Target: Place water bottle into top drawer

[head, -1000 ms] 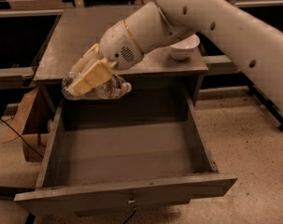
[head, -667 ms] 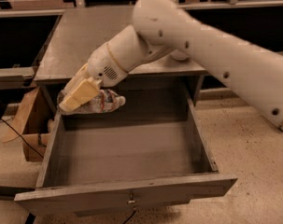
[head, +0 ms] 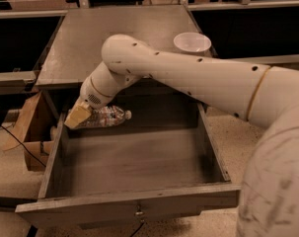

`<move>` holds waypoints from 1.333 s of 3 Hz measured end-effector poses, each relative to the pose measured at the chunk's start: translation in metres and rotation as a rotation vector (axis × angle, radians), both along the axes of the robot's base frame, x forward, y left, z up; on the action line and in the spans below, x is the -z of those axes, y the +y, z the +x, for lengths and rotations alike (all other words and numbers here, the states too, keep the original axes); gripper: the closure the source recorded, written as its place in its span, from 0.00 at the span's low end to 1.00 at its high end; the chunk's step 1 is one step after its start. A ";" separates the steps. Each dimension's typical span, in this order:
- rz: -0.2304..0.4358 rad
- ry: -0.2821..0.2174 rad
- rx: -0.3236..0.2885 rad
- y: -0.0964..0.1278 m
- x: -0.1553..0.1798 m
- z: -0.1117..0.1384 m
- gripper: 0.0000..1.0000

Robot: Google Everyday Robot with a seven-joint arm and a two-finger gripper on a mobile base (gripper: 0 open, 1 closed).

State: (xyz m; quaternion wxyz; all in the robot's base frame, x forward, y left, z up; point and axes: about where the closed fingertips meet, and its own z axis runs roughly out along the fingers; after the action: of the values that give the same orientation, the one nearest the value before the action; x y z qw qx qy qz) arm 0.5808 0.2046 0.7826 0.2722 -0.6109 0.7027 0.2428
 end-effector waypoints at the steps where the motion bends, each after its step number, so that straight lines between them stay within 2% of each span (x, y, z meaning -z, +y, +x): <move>1: -0.088 0.001 0.062 0.004 0.042 0.033 0.99; 2: -0.152 0.017 0.065 0.007 0.067 0.050 0.76; 4: -0.237 0.048 0.068 -0.004 0.095 0.060 0.31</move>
Offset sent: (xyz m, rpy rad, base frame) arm 0.0694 0.0060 -0.0903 -0.2188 0.0316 -0.0753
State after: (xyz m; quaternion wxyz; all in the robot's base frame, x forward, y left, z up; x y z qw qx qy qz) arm 0.6407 0.2011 0.6875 0.1891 -0.6088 0.7530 0.1632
